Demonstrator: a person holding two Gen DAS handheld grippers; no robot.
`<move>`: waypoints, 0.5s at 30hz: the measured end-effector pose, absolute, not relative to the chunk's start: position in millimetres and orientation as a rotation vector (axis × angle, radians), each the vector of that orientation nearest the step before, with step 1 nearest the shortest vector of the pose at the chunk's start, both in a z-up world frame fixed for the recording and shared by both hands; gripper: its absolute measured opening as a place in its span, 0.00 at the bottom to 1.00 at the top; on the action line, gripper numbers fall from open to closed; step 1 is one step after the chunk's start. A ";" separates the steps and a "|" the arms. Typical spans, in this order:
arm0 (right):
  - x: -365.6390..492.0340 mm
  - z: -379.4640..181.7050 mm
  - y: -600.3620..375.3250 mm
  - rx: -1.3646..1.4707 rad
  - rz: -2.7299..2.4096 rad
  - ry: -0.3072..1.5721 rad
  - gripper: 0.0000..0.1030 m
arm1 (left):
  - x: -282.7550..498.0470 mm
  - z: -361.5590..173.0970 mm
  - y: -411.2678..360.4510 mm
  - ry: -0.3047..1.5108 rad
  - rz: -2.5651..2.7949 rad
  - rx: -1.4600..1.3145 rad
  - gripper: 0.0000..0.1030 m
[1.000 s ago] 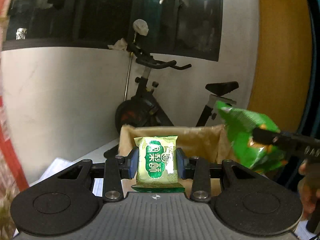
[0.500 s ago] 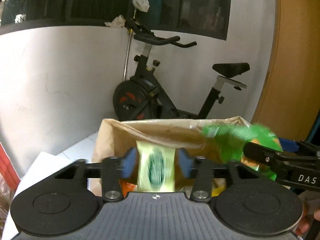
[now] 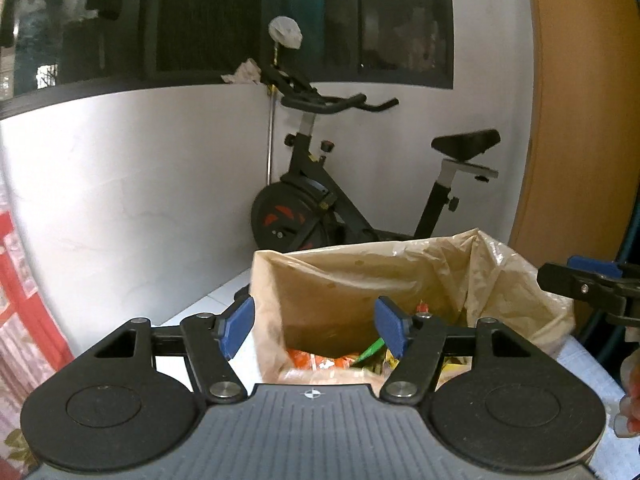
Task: Organize snacks
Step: 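Lift both open tools away from the box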
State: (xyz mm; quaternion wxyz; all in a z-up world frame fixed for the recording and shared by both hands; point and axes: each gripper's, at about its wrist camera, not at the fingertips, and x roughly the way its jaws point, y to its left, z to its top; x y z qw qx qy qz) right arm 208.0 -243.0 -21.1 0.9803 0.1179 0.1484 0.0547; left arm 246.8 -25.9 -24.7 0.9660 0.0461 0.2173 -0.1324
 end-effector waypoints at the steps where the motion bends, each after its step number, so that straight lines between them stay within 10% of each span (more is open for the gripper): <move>1: 201.4 -19.0 -241.7 0.240 0.118 0.295 0.92 | 239.5 -21.9 -22.0 0.432 -0.267 0.088 0.67; 15: 107.9 -45.7 -207.1 0.306 0.202 0.334 0.98 | 133.8 -48.2 28.8 0.365 -0.204 0.041 0.67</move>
